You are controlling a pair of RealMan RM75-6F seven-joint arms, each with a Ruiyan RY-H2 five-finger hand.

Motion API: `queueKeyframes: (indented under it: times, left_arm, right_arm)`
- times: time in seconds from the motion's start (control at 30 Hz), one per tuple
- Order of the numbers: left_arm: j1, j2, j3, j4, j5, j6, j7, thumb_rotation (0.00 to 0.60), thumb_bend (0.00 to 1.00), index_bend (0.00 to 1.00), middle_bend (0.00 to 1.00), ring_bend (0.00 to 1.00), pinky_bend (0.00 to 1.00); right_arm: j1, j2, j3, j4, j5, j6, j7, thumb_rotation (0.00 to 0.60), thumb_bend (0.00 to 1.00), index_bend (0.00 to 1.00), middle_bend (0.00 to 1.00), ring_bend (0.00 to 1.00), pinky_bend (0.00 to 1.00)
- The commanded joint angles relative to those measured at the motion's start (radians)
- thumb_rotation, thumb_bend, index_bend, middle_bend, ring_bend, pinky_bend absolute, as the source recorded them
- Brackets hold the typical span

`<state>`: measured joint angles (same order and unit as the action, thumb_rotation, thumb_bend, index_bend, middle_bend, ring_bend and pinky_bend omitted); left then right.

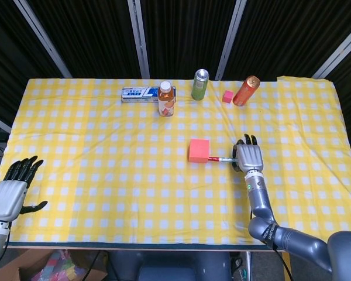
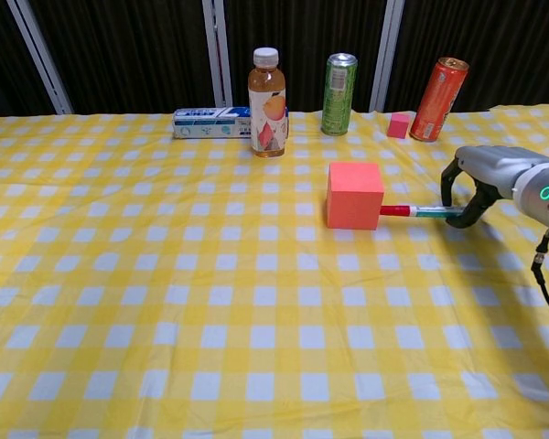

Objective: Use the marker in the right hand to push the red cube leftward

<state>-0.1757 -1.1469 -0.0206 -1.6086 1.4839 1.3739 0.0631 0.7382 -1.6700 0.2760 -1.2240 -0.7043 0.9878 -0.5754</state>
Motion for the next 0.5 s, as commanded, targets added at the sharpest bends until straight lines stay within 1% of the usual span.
queueKeyframes:
  times: [0.03, 0.27, 0.5]
  left_arm:
    - [0.0, 0.0, 0.0, 0.0, -0.001, 0.0, -0.001, 0.6, 0.0, 0.0, 0.0, 0.0, 0.0]
    - [-0.002, 0.004, -0.001, -0.001, -0.003, -0.006, -0.012, 0.6, 0.0, 0.0, 0.0, 0.0, 0.0]
    - [-0.005, 0.007, 0.0, -0.005, -0.003, -0.011, -0.018, 0.6, 0.0, 0.0, 0.0, 0.0, 0.0]
  right_arm:
    - [0.01, 0.007, 0.009, 0.003, 0.01, 0.001, -0.013, 0.6, 0.4, 0.67, 0.28, 0.0, 0.0]
    - [0.026, 0.022, 0.023, 0.029, 0.045, -0.01, -0.038, 0.6, 0.4, 0.67, 0.28, 0.0, 0.0]
    - [0.036, 0.009, 0.019, 0.071, 0.065, -0.041, -0.039, 0.6, 0.4, 0.67, 0.28, 0.0, 0.0]
